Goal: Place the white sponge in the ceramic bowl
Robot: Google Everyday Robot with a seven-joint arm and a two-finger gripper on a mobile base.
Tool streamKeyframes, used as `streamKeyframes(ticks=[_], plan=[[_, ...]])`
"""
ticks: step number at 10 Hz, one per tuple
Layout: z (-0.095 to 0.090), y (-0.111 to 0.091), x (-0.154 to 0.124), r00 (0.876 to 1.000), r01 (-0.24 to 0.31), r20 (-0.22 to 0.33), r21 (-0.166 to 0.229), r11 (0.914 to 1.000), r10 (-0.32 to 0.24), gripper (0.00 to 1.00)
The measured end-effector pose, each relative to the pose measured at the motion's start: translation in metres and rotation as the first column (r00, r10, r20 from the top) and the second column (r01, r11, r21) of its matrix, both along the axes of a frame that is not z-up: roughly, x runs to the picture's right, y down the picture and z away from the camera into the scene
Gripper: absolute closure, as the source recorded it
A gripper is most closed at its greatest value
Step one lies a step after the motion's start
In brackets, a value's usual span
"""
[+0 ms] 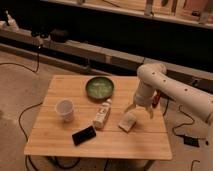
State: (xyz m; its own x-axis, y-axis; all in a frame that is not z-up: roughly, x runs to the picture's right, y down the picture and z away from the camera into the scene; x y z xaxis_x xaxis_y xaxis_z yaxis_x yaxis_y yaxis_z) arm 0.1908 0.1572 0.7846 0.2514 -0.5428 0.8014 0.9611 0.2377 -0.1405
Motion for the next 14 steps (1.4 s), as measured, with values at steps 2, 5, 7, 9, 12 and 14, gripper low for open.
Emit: streamKeyframes(ticks=[2, 5, 7, 9, 12, 14], plan=[[0.018, 0.013, -0.005, 0.999, 0.003, -0.036, 0.000, 1.0000, -0.003, 0.20], [0.042, 0.023, -0.019, 0.997, -0.026, -0.070, 0.000, 0.9997, 0.026, 0.20], [0.055, 0.031, -0.024, 0.995, -0.045, -0.092, -0.009, 0.9989, 0.044, 0.20], [0.066, 0.038, -0.026, 0.993, -0.051, -0.107, -0.013, 0.9986, 0.049, 0.25], [0.076, 0.044, -0.028, 0.993, -0.043, -0.113, -0.010, 0.9990, 0.042, 0.55], [0.076, 0.043, -0.030, 0.992, -0.055, -0.111, -0.013, 0.9984, 0.053, 0.74]])
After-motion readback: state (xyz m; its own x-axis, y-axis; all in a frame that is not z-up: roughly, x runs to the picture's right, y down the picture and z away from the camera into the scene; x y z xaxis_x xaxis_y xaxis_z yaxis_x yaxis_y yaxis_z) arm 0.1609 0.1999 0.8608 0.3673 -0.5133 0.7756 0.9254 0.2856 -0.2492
